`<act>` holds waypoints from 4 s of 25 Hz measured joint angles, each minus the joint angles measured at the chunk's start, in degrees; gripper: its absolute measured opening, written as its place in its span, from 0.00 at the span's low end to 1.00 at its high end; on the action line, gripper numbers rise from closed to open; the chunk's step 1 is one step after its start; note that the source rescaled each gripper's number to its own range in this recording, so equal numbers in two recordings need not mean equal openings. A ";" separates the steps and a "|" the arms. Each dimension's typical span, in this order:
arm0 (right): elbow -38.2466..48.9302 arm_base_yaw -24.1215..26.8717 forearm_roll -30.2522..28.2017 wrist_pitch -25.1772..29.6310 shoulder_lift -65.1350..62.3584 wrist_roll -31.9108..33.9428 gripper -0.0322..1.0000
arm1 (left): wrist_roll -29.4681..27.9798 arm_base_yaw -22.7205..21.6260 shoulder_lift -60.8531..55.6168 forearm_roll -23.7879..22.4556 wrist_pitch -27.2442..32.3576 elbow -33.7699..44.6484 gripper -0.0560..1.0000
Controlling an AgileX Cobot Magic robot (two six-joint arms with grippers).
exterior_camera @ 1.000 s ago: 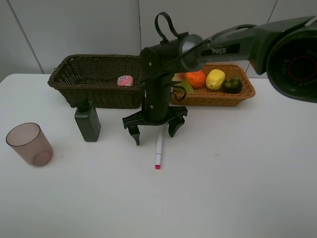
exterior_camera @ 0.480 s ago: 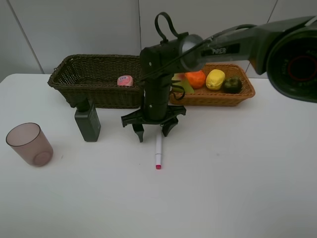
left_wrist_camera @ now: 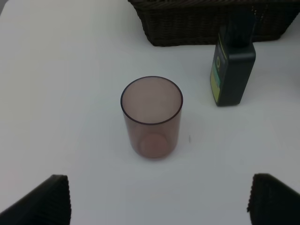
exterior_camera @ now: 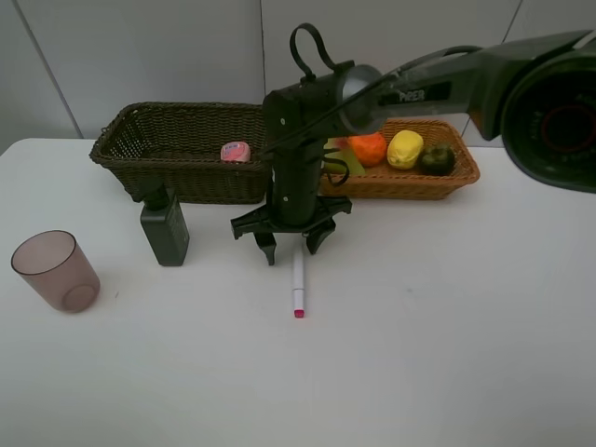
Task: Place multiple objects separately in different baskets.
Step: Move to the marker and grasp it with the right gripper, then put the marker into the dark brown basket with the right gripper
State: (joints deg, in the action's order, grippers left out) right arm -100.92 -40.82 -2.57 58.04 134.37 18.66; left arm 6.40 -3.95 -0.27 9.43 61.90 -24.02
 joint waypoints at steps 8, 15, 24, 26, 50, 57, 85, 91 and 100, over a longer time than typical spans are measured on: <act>-0.08 0.00 -1.27 0.68 1.05 0.00 0.54 | 0.00 0.00 0.00 0.00 0.00 0.00 1.00; -0.08 0.00 -1.99 0.91 1.05 0.00 0.43 | 0.00 0.00 0.00 0.00 0.00 0.00 1.00; -0.08 0.04 -1.99 1.16 1.05 -0.63 0.03 | 0.00 0.00 0.00 0.00 0.00 0.00 1.00; -0.08 0.04 -1.99 1.24 1.05 -1.08 0.03 | 0.00 0.00 0.00 0.00 0.00 0.00 1.00; -12.30 0.04 -7.36 11.53 -10.62 -15.48 0.03 | 0.00 0.00 0.00 0.00 0.00 0.00 1.00; -18.67 -0.50 -5.28 9.93 -10.62 -27.29 0.03 | 0.00 0.00 0.00 0.00 0.00 0.00 1.00; -19.19 -0.50 8.46 -35.31 1.04 -36.19 0.03 | 0.00 0.00 0.00 0.00 0.00 0.00 1.00; -19.30 -0.50 6.93 -37.85 3.27 -36.25 0.03 | 0.00 0.00 0.00 0.00 0.00 0.00 1.00; -19.30 -0.50 -1.21 -37.28 4.27 -36.25 0.03 | 0.00 0.00 0.00 0.00 0.00 0.00 1.00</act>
State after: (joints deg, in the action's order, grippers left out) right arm -120.21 -41.32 -3.78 20.76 138.64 -17.59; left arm 6.40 -3.95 -0.27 9.43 61.90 -24.02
